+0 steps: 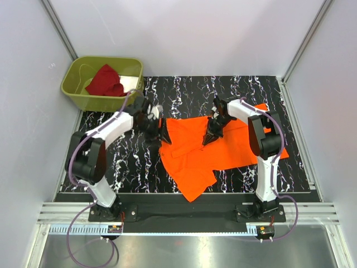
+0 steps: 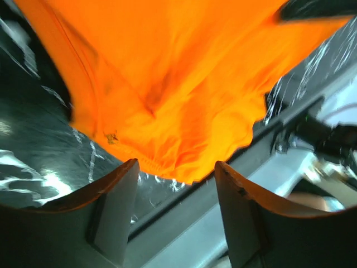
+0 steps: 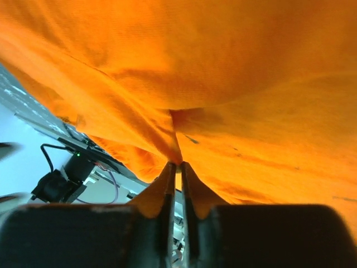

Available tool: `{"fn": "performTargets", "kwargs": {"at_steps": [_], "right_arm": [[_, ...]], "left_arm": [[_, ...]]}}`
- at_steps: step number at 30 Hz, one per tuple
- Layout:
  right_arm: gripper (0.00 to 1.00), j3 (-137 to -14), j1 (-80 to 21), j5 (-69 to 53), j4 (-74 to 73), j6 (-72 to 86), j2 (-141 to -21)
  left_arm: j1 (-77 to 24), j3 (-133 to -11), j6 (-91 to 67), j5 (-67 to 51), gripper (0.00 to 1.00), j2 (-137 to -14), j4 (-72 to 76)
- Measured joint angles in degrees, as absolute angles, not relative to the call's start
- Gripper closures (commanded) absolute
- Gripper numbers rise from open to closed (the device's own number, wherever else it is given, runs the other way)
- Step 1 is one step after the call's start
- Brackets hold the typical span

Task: Fold and stack the t-shirts
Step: Fold the tshirt

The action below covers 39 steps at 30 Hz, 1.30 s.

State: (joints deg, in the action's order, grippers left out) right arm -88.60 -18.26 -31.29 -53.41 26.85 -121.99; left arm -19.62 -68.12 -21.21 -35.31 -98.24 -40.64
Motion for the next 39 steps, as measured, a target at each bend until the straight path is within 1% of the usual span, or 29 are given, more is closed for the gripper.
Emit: {"fn": "performTargets", "kwargs": {"at_steps": [2, 4, 5, 7, 9, 11, 14, 16, 20, 24, 28, 31, 32, 33, 34, 35, 36, 37, 39], "right_arm": [[0.79, -88.60, -18.24, -30.20, -54.06, 26.48, -121.71], [0.75, -88.60, -18.22, -28.93, -54.68, 26.15, -121.01], [0.67, -88.60, -18.22, -28.08, -55.18, 25.98, -120.44], [0.58, -88.88, -18.17, -26.13, -56.18, 25.69, -118.98], [0.53, -90.08, -18.02, -24.58, -57.19, 25.30, -118.04], [0.52, -92.14, -17.50, -23.03, -57.74, 25.26, -117.32], [0.52, -94.76, -15.68, -20.60, -57.74, 25.30, -116.16], [0.53, -96.03, -13.32, -18.81, -57.47, 25.71, -115.26], [0.60, -97.01, -6.87, -14.96, -55.16, 27.83, -113.93], [0.65, -98.85, -0.86, -10.61, -52.86, 30.06, -113.99], [0.72, -103.20, 1.39, -6.42, -51.29, 30.94, -115.09], [0.87, -106.61, 2.90, -4.40, -49.50, 30.85, -117.25], [0.89, -107.66, 3.46, -3.62, -48.97, 30.74, -118.24], [0.89, -108.57, 4.14, -3.09, -48.40, 30.63, -119.39], [0.89, -109.43, 4.75, -2.39, -47.94, 30.57, -120.62], [0.89, -110.24, 5.45, -2.02, -47.48, 30.41, -121.89], [0.89, -110.85, 6.13, -1.56, -47.13, 30.22, -123.07], [0.89, -111.42, 6.70, -1.10, -46.96, 30.02, -124.31], [0.91, -112.86, 7.66, -0.60, -46.83, 29.54, -126.67]], "left_arm": [[-18.50, -72.01, -20.49, -32.03, 0.30, -96.09, -41.06], [-17.19, -75.44, -19.88, -29.30, 0.29, -94.98, -40.49], [-16.60, -77.45, -19.57, -27.79, 0.30, -94.87, -40.27], [-15.49, -81.32, -18.94, -24.84, 0.34, -95.88, -40.05], [-14.98, -86.46, -18.35, -22.50, 0.37, -99.48, -40.29], [-14.98, -90.11, -17.93, -20.53, 0.37, -103.90, -39.20], [-15.11, -91.46, -17.63, -17.78, 0.37, -109.49, -38.72], [-15.20, -91.48, -17.28, -15.75, 0.38, -112.90, -39.22], [-15.33, -91.48, -16.45, -11.57, 0.44, -117.03, -39.92], [-15.33, -91.48, -16.29, -9.32, 0.46, -117.64, -39.59], [-15.33, -91.48, -16.49, -8.99, 0.46, -118.02, -38.30], [-15.33, -91.09, -16.75, -8.95, 0.47, -118.65, -36.80], [-15.33, -90.61, -16.88, -8.95, 0.49, -118.69, -35.90], [-15.33, -90.21, -16.99, -8.97, 0.51, -118.76, -35.44], [-15.33, -90.08, -17.08, -8.99, 0.56, -118.93, -35.22], [-15.33, -89.93, -17.34, -9.06, 0.59, -119.20, -34.63], [-15.33, -89.80, -17.61, -9.17, 0.72, -119.70, -34.00], [-15.33, -89.60, -18.09, -9.28, 0.79, -120.01, -33.43], [-15.33, -89.06, -18.50, -9.63, 0.97, -120.68, -32.49]]}}
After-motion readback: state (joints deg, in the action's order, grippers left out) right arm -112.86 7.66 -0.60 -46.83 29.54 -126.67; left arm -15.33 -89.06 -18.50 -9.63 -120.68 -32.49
